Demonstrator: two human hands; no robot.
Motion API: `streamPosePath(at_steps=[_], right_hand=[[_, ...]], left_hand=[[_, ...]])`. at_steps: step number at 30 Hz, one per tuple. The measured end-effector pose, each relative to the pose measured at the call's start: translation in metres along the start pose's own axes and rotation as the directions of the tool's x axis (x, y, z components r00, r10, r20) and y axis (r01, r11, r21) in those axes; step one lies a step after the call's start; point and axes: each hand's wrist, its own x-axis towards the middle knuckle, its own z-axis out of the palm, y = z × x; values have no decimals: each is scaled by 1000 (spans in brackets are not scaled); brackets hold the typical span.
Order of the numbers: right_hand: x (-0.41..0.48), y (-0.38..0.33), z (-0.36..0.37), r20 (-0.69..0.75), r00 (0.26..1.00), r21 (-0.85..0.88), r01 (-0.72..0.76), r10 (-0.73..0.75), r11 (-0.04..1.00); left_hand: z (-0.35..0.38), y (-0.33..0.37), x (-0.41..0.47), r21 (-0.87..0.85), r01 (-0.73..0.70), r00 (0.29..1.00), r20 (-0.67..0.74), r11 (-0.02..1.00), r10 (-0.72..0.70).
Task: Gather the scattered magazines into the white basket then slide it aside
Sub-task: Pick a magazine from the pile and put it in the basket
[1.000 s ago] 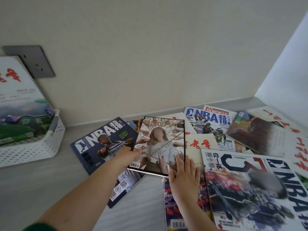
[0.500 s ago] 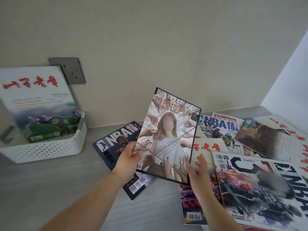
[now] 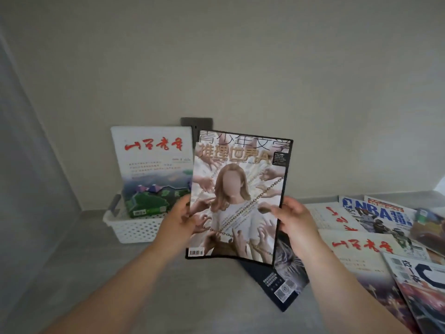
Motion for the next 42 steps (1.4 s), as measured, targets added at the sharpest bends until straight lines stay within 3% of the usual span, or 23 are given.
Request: streamPosePath(at_steps=[4,6,8,11,17,25,30,34,38,42], right_hand=[[2,-11,73,42,993,-3,110,-110,994],[7,-18,103,70,985,-26,158,-156,987],[16,-23,130,99,977,-78,195,-187,978],[35,-25,165,117,971,-134,223,-208,966],[76,4,214,41,989,-233,150,-145,961],[104,50,232,4,1000,-274,-27,30,961],[114,64,237,16,999,-263,-23,28,965],[117,67,240,-6,1000,-265,10,-12,964],[118,71,244,42,996,-255,81,-73,963],[121,75,244,124,990,-254,102,-72,962]], left_hand=[[-52,-11,21,115,64,974,-222,991,-37],[-80,-14,35,196,28,946,-321,980,37],[-109,-15,52,300,-4,919,-375,954,122],[-142,-21,75,308,28,900,-422,951,111],[-171,-65,109,289,157,912,-408,944,-27],[-170,-114,130,337,226,929,-356,914,-99],[-168,-130,140,324,211,924,-375,922,-80],[-163,-137,146,235,242,868,-487,942,-102],[-158,-135,152,160,123,914,-403,979,-49],[-159,-134,158,204,129,915,-402,970,-37]])
